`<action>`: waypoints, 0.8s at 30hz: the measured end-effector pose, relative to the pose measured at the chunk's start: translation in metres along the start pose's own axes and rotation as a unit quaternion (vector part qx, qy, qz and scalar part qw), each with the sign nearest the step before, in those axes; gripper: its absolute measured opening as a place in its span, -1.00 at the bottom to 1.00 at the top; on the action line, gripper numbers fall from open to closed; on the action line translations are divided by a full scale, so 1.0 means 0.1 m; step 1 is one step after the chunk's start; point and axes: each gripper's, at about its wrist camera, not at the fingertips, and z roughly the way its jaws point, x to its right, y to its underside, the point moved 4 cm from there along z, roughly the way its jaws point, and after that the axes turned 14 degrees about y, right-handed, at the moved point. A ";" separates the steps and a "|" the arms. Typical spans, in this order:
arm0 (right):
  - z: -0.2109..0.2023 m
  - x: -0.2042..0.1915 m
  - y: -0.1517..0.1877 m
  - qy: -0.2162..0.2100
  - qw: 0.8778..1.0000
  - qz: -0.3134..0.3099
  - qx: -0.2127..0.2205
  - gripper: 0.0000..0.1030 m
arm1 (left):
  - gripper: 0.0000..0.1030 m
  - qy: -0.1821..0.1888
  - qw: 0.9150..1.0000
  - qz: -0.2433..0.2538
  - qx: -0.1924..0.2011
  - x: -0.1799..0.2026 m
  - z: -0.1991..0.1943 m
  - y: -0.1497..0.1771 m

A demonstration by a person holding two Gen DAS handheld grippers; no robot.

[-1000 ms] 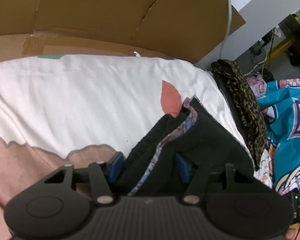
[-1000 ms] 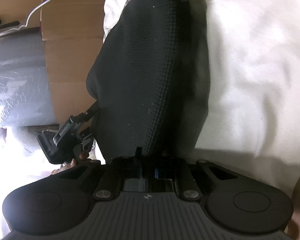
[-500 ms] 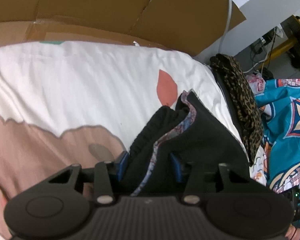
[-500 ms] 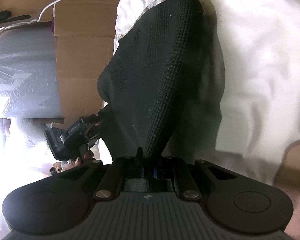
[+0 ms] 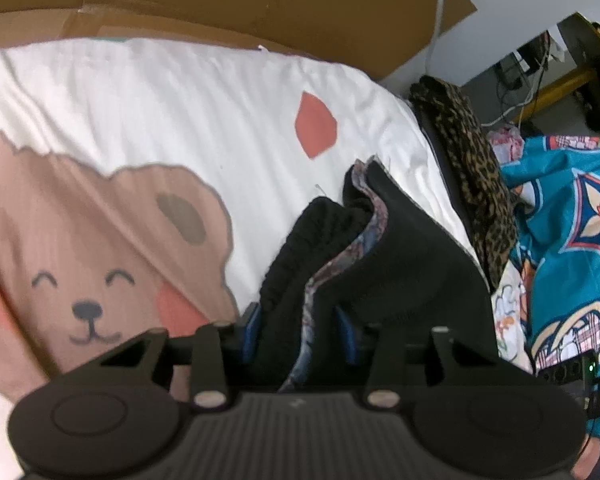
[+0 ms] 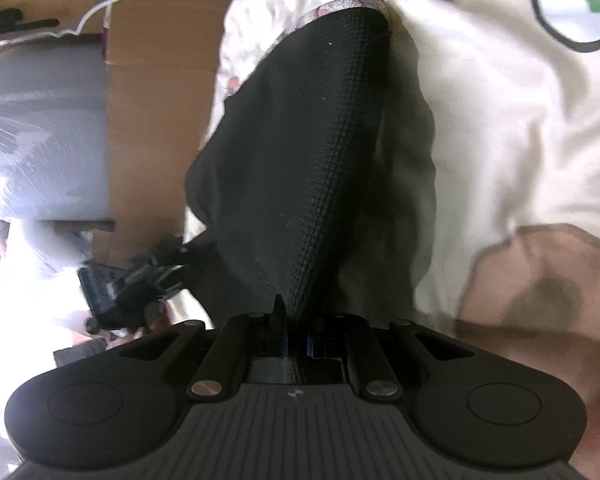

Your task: Fold clothes

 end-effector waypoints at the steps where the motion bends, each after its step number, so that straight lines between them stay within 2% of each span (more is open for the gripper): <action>1: -0.01 -0.01 0.00 0.008 1.000 0.000 -0.002 -0.89 | -0.20 -0.001 1.000 -0.002 -0.001 0.01 -0.01 0.04; 17: -0.18 0.02 0.03 0.034 0.999 0.002 -0.018 -0.89 | -0.26 0.001 0.999 -0.036 -0.005 0.19 -0.09 0.60; 24: -0.13 0.05 0.01 0.031 0.999 0.007 -0.024 -0.86 | -0.29 -0.006 1.000 -0.028 -0.001 0.23 -0.09 0.61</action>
